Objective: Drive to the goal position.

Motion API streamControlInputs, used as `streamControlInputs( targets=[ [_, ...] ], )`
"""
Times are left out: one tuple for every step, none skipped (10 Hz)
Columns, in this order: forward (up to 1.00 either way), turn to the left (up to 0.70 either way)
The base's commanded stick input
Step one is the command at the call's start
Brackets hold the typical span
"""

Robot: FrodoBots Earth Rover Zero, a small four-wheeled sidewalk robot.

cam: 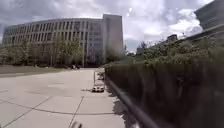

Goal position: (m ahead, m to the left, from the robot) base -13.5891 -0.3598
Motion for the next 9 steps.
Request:
streamControlInputs(
  targets=[
    [0.06, 0.00],
    [0.05, 0.00],
    [0.06, 0.00],
    [0.06, 0.00],
    [0.06, 0.00],
    [0.06, 0.00],
    [0.06, 0.00],
    [0.06, 0.00],
    [0.05, 0.00]
  ],
)
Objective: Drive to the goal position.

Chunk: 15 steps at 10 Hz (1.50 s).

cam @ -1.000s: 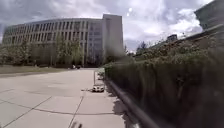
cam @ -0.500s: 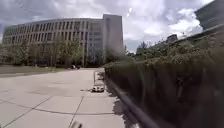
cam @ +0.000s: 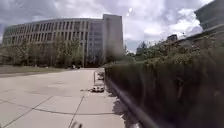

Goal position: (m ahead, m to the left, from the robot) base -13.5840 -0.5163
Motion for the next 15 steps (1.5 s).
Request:
streamControlInputs(
  targets=[
    [0.06, 0.00],
    [0.06, 0.00],
    [0.06, 0.00],
    [0.06, 0.00],
    [0.06, 0.00],
    [0.06, 0.00],
    [0.05, 0.00],
    [0.06, 0.00],
    [0.06, 0.00],
    [0.06, 0.00],
    [0.06, 0.00],
    [0.05, 0.00],
    [0.05, 0.00],
    [0.05, 0.00],
    [0.06, 0.00]
  ],
)
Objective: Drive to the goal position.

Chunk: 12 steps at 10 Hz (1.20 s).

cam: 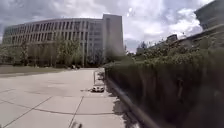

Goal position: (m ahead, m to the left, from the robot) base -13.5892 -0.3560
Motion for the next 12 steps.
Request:
streamControlInputs(
  targets=[
    [0.06, 0.00],
    [0.05, 0.00],
    [0.06, 0.00],
    [0.06, 0.00],
    [0.06, 0.00],
    [0.06, 0.00],
    [0.05, 0.00],
    [0.05, 0.00],
    [0.06, 0.00],
    [0.06, 0.00],
    [0.05, 0.00],
    [0.06, 0.00]
  ],
)
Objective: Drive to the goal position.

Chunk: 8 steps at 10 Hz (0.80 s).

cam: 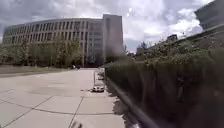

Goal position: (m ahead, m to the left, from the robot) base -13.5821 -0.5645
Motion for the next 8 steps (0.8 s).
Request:
streamControlInputs(
  targets=[
    [0.05, 0.00],
    [0.05, 0.00],
    [0.06, 0.00],
    [0.06, 0.00],
    [0.05, 0.00],
    [0.06, 0.00],
    [0.06, 0.00],
    [0.06, 0.00]
  ],
)
